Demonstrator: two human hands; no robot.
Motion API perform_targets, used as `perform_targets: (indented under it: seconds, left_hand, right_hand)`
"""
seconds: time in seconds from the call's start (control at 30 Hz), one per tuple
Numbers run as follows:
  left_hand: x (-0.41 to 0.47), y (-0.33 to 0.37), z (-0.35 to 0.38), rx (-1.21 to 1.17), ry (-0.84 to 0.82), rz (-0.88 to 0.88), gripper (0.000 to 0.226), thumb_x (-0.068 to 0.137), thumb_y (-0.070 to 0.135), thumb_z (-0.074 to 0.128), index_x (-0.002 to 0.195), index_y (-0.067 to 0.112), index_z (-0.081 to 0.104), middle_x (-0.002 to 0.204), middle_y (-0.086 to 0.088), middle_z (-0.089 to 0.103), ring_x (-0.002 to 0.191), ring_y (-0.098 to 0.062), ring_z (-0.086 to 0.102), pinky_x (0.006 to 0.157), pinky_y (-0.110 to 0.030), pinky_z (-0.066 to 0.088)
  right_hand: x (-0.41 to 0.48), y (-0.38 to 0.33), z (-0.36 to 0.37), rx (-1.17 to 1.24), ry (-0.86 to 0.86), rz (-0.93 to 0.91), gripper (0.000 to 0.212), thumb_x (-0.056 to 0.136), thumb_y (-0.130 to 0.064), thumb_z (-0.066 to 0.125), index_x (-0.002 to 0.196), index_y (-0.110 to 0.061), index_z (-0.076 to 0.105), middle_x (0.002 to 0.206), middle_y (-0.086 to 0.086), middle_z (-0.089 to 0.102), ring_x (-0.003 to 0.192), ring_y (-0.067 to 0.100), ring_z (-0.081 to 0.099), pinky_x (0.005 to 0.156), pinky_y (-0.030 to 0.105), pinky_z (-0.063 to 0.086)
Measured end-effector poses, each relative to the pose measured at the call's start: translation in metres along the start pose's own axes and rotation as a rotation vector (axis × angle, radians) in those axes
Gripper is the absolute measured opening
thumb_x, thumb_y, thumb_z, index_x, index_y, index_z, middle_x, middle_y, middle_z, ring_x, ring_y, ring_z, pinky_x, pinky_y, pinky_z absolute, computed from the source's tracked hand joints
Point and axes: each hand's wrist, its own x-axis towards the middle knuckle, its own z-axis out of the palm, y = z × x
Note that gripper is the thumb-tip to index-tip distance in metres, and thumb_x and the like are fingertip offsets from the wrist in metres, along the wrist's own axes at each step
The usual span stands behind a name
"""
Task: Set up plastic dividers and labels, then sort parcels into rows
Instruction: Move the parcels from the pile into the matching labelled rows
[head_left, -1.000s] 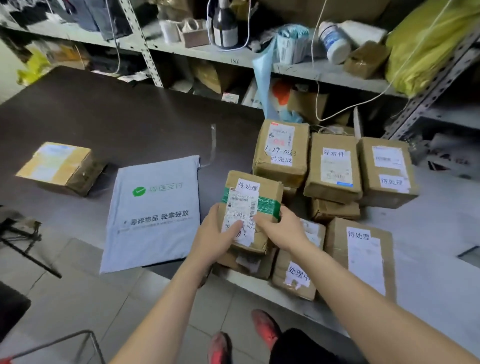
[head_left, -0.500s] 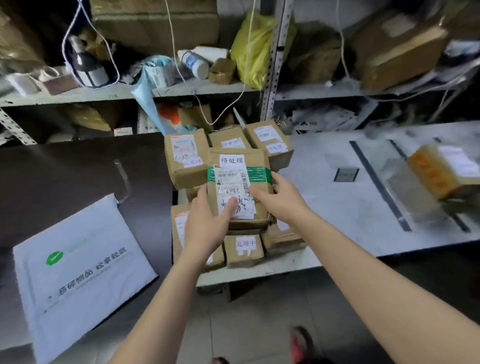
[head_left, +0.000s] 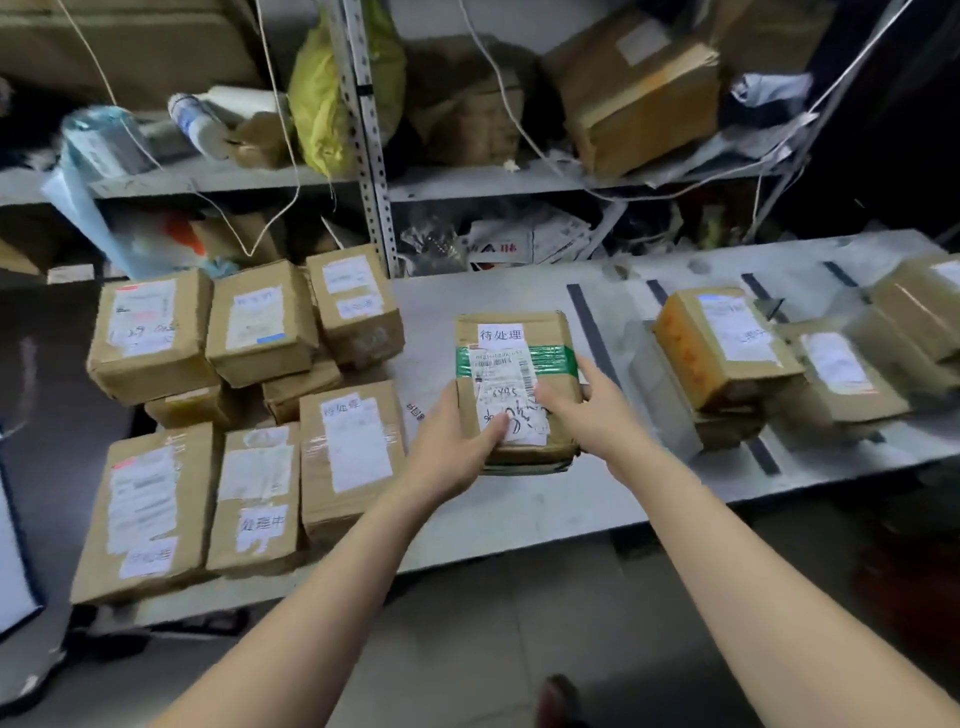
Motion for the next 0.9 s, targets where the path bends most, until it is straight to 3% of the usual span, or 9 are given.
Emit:
perform_targets:
  seconds: [0.13, 0.33, 0.47, 0.57, 0.7, 0.8, 0.9]
  left_hand:
    - [0.028, 0.009, 0.062, -0.004, -0.012, -0.075, 0.055, 0.093, 0.038, 0.070, 0.141, 0.024, 0.047, 0.140, 0.006, 0.060, 0.124, -0.016, 0.058, 0.106, -0.041, 0.048]
    - [0.053, -0.004, 0.110, 0.021, 0.003, -0.208, 0.056, 0.094, 0.036, 0.069, 0.143, 0.024, 0.045, 0.140, 0.005, 0.060, 0.125, -0.017, 0.058, 0.106, -0.040, 0.049]
    - [0.062, -0.017, 0.130, 0.037, -0.011, -0.238, 0.054, 0.095, 0.036, 0.067, 0.142, 0.023, 0.045, 0.140, 0.005, 0.060, 0.126, -0.017, 0.058, 0.106, -0.039, 0.048]
    - [0.064, -0.023, 0.142, 0.033, -0.011, -0.258, 0.055, 0.094, 0.035, 0.067, 0.143, 0.025, 0.044, 0.139, 0.007, 0.059, 0.126, -0.016, 0.056, 0.105, -0.037, 0.048]
    - [0.069, -0.024, 0.138, 0.039, -0.005, -0.305, 0.063, 0.092, 0.035, 0.070, 0.148, 0.027, 0.041, 0.139, 0.004, 0.060, 0.124, -0.019, 0.059, 0.104, -0.037, 0.050]
    - [0.071, -0.025, 0.117, 0.225, -0.060, -0.303, 0.073, 0.097, 0.035, 0.065, 0.158, 0.016, 0.029, 0.149, -0.008, 0.050, 0.132, -0.026, 0.053, 0.104, -0.033, 0.043]
    - [0.074, -0.023, 0.072, 0.461, -0.051, -0.223, 0.069, 0.099, 0.039, 0.058, 0.158, 0.018, 0.030, 0.156, -0.009, 0.040, 0.138, -0.027, 0.046, 0.108, -0.035, 0.040]
  right_hand:
    - [0.042, 0.039, -0.044, -0.007, -0.090, 0.049, 0.047, 0.091, -0.037, 0.070, 0.132, -0.048, 0.051, 0.121, -0.016, 0.068, 0.111, 0.011, 0.067, 0.094, 0.046, 0.059]
    - [0.090, 0.078, -0.059, -0.056, -0.177, 0.121, 0.039, 0.090, -0.034, 0.071, 0.121, -0.046, 0.051, 0.115, -0.016, 0.068, 0.111, 0.013, 0.066, 0.098, 0.045, 0.056]
    - [0.104, 0.098, -0.056, -0.075, -0.179, 0.148, 0.038, 0.093, -0.025, 0.070, 0.121, -0.042, 0.050, 0.111, -0.018, 0.067, 0.110, 0.013, 0.065, 0.099, 0.040, 0.054]
    - [0.109, 0.108, -0.053, -0.090, -0.154, 0.170, 0.046, 0.093, -0.026, 0.068, 0.131, -0.042, 0.048, 0.118, -0.016, 0.066, 0.112, 0.014, 0.063, 0.100, 0.040, 0.053]
    - [0.110, 0.102, -0.051, -0.148, -0.093, 0.162, 0.051, 0.091, -0.026, 0.071, 0.136, -0.036, 0.050, 0.116, -0.014, 0.065, 0.110, 0.016, 0.062, 0.089, 0.033, 0.051]
    - [0.109, 0.085, -0.042, -0.399, 0.004, 0.007, 0.042, 0.084, -0.031, 0.071, 0.123, -0.032, 0.058, 0.115, -0.010, 0.066, 0.111, 0.021, 0.061, 0.089, 0.038, 0.052]
    - [0.112, 0.054, -0.021, -0.743, -0.044, -0.192, 0.052, 0.087, -0.037, 0.067, 0.135, -0.025, 0.054, 0.140, 0.000, 0.056, 0.129, 0.029, 0.047, 0.103, 0.045, 0.043]
